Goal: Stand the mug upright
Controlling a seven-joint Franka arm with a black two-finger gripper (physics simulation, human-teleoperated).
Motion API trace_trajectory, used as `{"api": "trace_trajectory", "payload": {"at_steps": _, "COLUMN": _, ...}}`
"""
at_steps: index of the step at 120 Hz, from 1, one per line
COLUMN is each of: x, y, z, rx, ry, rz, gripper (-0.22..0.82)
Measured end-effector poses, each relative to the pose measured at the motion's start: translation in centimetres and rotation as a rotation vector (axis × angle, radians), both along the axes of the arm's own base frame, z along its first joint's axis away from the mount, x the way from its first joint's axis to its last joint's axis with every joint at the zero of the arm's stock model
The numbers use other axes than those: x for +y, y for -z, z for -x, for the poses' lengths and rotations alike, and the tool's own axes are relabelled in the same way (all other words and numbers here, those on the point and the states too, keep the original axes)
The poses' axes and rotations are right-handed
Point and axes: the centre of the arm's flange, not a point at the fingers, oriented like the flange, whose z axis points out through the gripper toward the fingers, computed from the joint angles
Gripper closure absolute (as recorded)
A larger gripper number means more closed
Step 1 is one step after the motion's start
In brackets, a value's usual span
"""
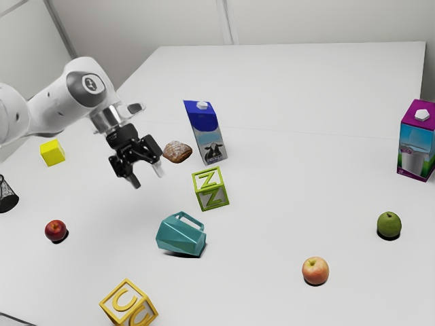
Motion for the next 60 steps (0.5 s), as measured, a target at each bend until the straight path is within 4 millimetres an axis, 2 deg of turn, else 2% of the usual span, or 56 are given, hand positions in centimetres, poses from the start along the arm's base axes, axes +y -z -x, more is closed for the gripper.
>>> {"api": "trace_trajectory", "payload": {"at_steps": 15, "x": 0.4, "y": 3.3, "z": 0.0, "rx": 0.036, "ry": -0.025, "rz": 0.081, "gripper": 0.0}}
{"api": "trace_trajectory", "payload": {"at_steps": 24, "x": 0.9, "y": 5.1, "z": 0.7, "rx": 0.056, "ry": -0.044, "rz": 0.122, "gripper": 0.0}}
{"api": "trace_trajectory", "payload": {"at_steps": 60, "x": 1.3, "y": 10.0, "z": 2.2, "rx": 0.09, "ry": -0.041, "rz": 0.205, "gripper": 0.0}}
